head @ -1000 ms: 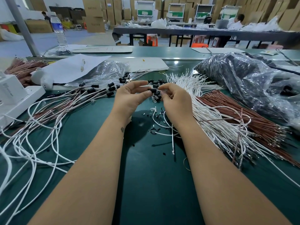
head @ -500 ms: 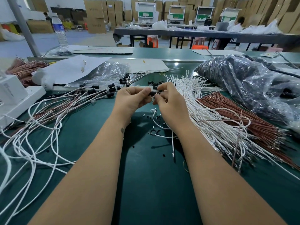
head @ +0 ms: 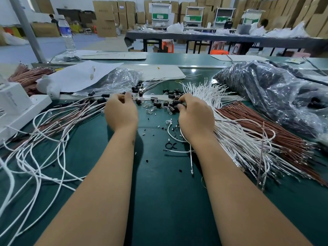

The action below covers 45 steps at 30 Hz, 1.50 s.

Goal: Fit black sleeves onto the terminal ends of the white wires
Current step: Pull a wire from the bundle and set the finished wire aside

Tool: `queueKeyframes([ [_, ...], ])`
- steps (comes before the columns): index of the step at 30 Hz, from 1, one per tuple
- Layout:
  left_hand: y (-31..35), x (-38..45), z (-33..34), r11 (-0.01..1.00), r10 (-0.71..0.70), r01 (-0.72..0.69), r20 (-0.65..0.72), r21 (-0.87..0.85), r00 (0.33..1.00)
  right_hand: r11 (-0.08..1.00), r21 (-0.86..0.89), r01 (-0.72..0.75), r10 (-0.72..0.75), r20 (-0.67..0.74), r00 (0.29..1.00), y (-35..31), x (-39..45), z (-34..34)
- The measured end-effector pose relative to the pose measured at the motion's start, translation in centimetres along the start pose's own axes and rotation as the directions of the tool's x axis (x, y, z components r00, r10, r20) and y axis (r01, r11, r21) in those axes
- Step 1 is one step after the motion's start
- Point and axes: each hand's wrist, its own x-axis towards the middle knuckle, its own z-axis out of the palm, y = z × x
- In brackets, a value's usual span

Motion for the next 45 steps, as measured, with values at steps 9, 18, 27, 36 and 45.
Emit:
queueKeyframes([
  [9,0.9,-2.7,1.2,0.637,0.738,-0.770,0.265,0.031,0.621,0.993,0.101,0.061,-0.063,0.009,0.998,-0.7,-0.1,-0.3],
  [18,-0.2,-0.2,-0.7,0.844,0.390,-0.406,0.119,0.350,0.913,0.998,-0.006,-0.059,0.058,-0.111,0.992,0.2,0.1,-0.5],
  [27,0.7,-2.0,1.0,0.742,0.583,-0.665,0.409,0.084,0.702,1.000,0.008,0.011,-0.011,-0.020,1.000,0.1,0.0,-0.6],
  [36,1.6,-3.0,1.0,0.922,0.384,-0.304,0.484,-0.239,0.786,0.967,0.253,-0.014,0.008,0.025,1.000,-0.1,0.0,-0.3],
  [45,1.4,-2.5,1.0,0.941,0.282,-0.133,0.506,-0.310,0.815,0.946,0.323,-0.022,0.025,-0.006,1.000,0.1,0.0,-0.1],
])
